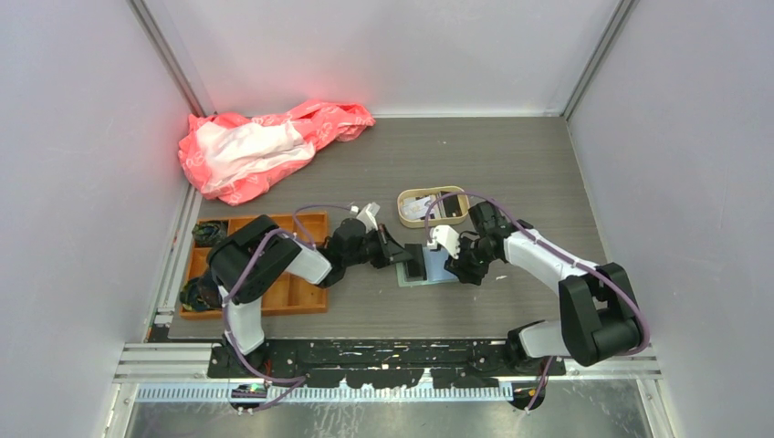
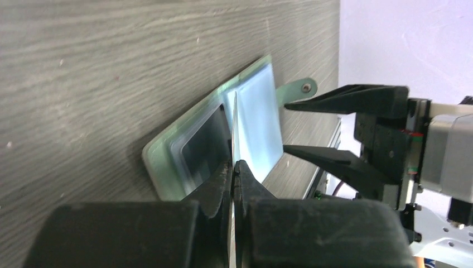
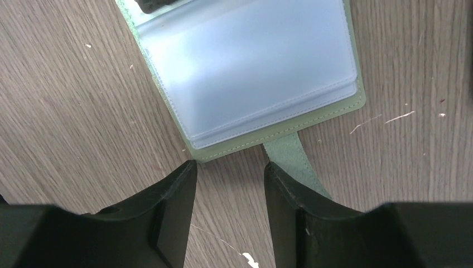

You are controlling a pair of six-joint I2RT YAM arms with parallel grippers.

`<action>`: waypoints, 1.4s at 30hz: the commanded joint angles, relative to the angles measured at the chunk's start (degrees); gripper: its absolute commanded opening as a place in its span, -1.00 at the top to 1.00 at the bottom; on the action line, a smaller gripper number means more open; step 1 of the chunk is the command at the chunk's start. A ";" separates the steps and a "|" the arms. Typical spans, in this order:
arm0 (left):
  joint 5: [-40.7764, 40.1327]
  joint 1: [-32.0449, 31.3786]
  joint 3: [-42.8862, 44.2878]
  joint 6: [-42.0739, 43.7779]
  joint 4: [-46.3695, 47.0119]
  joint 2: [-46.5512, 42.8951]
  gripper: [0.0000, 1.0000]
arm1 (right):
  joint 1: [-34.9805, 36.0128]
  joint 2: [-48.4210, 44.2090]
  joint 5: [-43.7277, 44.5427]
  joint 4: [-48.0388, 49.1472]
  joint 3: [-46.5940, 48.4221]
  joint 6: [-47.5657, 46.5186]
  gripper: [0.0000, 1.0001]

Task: Put the credit cards into the card holder
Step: Insert the credit card into the card holder.

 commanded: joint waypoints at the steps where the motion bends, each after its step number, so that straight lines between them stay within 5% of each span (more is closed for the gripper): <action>1: -2.86 -0.55 1.46 -1.73 8.45 1.98 1.00 | 1.03 0.46 1.02 2.24 0.35 -0.80 -0.05; 17: -4.08 -1.39 -1.92 -8.28 19.56 4.53 1.00 | 2.14 1.87 1.90 1.63 1.33 0.19 0.12; 42: -9.88 -3.63 -3.15 -11.19 20.49 5.88 1.00 | 4.12 2.55 1.32 0.43 2.62 1.68 0.32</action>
